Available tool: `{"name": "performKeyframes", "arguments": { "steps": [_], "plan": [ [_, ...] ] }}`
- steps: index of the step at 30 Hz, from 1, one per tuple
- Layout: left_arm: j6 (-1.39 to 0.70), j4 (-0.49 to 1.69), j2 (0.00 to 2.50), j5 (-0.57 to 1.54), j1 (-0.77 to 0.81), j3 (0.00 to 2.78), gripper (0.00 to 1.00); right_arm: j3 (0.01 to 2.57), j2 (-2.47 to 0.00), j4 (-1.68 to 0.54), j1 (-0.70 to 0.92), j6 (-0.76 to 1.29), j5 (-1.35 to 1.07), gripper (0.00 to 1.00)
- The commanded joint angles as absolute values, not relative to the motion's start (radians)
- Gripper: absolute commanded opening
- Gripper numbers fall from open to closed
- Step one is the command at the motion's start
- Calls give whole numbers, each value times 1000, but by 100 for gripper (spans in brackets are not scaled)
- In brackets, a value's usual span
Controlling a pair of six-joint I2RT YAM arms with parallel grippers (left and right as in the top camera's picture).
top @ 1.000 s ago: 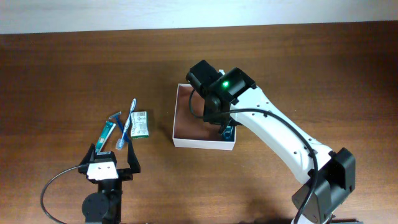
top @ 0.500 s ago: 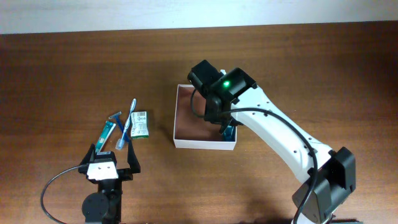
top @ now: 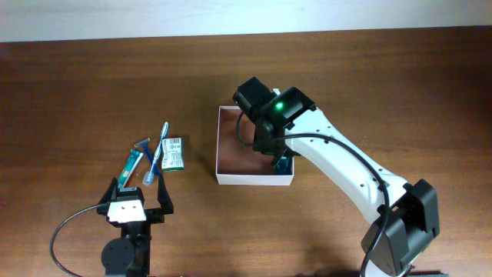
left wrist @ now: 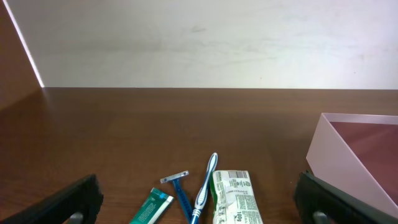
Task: Pack container
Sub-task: 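Lower the Listerine bottle into the box beside the soap bottle and release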
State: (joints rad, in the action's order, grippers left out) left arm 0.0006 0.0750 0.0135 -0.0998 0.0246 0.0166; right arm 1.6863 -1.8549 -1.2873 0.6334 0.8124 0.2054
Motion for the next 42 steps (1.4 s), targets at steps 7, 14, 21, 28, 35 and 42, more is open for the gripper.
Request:
{"name": "performKeyframes", "arguments": {
  "steps": [7,14,21,28,35,42],
  "plan": [
    [13,73,6,-82,19,9,100,1687,-1848,-1288,628,820,240,35],
    [13,73,6,-82,19,9,99,1687,-1846,-1293,628,802,236,37],
    [13,73,6,-82,19,9,99,1690,-1806,-1293,627,736,219,42],
    [13,73,6,-82,19,9,99,1711,-1734,-1293,599,686,218,51],
    [13,73,6,-82,19,9,100,1714,-1655,-1301,559,564,226,54],
    [13,73,6,-82,19,9,99,1714,-1554,-1302,421,502,229,56]
  ]
}}
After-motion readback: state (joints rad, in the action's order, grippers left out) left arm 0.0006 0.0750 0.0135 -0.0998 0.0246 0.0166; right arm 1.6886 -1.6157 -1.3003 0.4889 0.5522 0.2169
